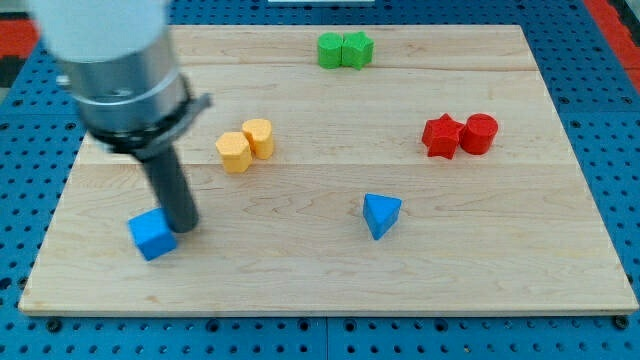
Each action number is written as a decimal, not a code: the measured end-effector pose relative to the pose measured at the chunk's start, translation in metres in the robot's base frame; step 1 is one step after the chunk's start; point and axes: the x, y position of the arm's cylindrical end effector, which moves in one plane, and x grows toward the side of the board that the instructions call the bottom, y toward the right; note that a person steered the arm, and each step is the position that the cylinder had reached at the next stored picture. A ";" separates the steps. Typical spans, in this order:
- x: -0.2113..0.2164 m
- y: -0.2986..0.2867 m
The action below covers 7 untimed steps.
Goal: Move the blue triangle into the blue cube
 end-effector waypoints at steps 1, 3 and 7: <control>-0.009 0.062; -0.029 0.124; -0.033 0.233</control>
